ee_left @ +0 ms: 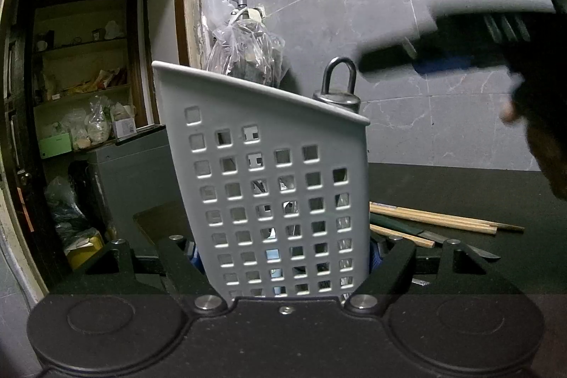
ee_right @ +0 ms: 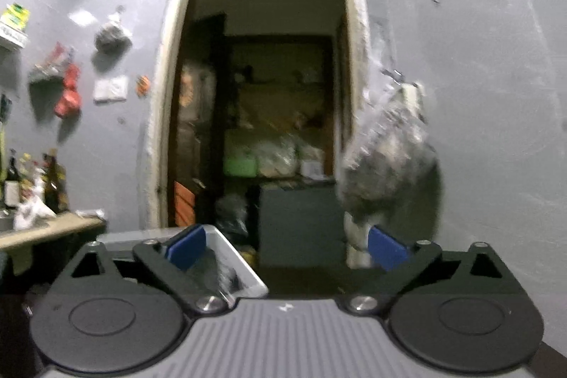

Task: Organize utensils
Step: 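Move the right tool back over the silver fork, then grasp the silver fork by its handle with the right tool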

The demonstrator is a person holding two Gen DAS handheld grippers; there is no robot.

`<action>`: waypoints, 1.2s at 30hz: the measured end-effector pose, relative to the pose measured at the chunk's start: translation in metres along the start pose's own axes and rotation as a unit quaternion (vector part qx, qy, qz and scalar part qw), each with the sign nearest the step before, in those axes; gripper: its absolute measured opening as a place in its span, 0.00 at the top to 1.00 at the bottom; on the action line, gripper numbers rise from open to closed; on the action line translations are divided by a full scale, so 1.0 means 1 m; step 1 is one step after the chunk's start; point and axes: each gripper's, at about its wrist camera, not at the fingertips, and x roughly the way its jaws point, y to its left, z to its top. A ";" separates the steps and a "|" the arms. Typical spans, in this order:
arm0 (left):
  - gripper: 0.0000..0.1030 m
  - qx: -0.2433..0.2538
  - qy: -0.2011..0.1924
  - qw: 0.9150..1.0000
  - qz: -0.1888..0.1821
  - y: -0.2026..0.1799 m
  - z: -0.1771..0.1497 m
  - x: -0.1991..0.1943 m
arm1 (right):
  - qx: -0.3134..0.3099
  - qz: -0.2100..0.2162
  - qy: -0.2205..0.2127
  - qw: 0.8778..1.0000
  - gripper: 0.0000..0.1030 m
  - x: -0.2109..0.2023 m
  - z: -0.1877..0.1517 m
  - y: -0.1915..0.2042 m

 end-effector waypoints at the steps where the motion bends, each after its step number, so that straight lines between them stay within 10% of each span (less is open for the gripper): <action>1: 0.24 0.000 0.000 1.000 0.000 0.000 0.000 0.000 | -0.002 -0.009 0.015 1.000 0.01 -0.002 -0.004 -0.003; 20: 0.24 0.004 0.002 1.000 0.006 -0.004 0.002 -0.001 | -0.048 -0.023 0.213 0.975 0.01 -0.022 -0.075 0.007; 36: 0.23 0.005 0.002 1.000 0.006 -0.005 0.001 -0.001 | -0.065 0.031 0.298 0.952 0.34 0.001 -0.088 0.017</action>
